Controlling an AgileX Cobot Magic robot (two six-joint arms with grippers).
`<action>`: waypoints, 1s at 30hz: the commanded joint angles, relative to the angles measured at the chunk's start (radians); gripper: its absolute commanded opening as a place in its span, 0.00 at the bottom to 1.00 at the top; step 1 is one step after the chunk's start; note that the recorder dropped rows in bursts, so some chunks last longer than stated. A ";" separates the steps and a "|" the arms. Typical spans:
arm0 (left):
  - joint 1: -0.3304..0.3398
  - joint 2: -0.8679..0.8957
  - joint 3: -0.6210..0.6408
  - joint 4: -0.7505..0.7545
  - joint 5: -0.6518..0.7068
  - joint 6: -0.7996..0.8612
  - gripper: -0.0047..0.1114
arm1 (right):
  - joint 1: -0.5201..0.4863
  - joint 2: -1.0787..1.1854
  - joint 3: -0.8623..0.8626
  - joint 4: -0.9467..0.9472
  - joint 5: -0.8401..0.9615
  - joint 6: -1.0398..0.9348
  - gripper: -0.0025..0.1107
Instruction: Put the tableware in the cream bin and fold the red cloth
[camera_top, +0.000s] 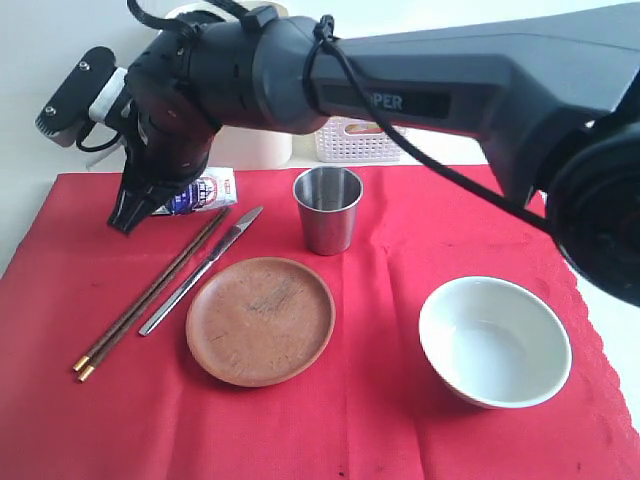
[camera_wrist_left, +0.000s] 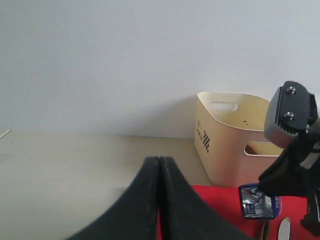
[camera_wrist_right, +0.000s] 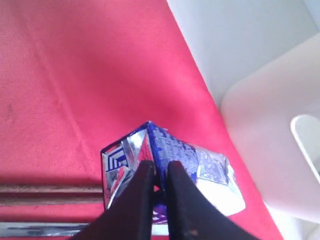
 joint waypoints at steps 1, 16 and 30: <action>0.002 -0.004 -0.002 -0.001 0.001 -0.001 0.05 | -0.004 -0.031 -0.006 -0.002 0.104 0.062 0.02; 0.002 -0.004 -0.002 -0.001 0.001 -0.001 0.05 | -0.003 0.009 -0.006 0.078 0.203 0.037 0.02; 0.002 -0.004 -0.002 -0.001 0.001 -0.001 0.05 | 0.073 0.072 -0.006 -0.125 0.241 0.126 0.50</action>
